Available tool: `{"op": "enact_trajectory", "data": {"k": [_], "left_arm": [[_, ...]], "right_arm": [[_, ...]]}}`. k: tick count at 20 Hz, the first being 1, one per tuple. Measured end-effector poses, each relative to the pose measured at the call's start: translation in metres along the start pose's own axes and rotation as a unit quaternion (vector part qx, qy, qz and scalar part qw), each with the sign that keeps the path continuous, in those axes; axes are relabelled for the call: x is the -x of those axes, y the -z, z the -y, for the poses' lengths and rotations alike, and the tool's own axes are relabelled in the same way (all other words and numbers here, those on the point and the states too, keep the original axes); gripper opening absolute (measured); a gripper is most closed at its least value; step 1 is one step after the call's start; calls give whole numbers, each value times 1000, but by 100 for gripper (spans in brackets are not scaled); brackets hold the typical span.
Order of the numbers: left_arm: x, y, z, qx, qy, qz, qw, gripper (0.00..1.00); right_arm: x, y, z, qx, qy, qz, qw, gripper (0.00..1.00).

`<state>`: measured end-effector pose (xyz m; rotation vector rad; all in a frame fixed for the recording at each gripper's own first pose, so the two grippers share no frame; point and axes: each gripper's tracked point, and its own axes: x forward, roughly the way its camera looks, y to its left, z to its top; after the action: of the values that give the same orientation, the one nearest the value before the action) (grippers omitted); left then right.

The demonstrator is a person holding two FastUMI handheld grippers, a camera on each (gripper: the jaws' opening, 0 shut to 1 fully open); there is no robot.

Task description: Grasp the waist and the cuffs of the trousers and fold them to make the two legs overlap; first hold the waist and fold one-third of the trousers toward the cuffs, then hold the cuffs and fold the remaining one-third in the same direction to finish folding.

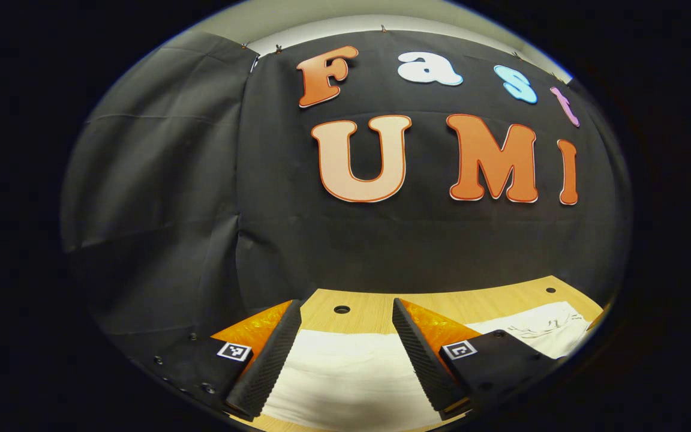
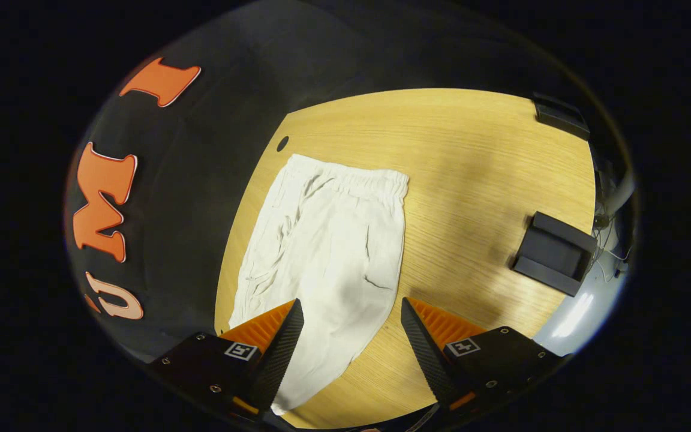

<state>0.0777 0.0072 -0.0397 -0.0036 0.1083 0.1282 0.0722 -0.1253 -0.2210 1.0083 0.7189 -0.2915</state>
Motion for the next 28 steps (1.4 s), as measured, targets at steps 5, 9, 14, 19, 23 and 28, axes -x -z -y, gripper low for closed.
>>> {"op": "enact_trajectory", "data": {"k": [5, 9, 14, 19, 23, 28], "left_arm": [[-8, 7, -4, -4, -7, -9, 1000, 99], [-16, 12, -9, -2, -14, -15, 1000, 100], [-26, 17, -14, 6, -22, -26, 999, 100], [-28, 27, -20, 16, -29, -41, 999, 100], [-24, 41, -32, 34, -35, -61, 997, 99], [-1, 78, -50, 98, -40, -113, 988, 99]], "right_arm": [[-22, 0, 5, -9, 15, -14, 1000, 98], [-33, -2, 5, -30, 22, -21, 999, 98], [-46, -11, -1, -31, 34, -26, 999, 96], [-65, -10, 4, -53, 55, -40, 996, 33], [-65, -8, 6, -46, 67, -39, 996, 4], [-64, -7, 6, -42, 66, -45, 996, 1]]}}
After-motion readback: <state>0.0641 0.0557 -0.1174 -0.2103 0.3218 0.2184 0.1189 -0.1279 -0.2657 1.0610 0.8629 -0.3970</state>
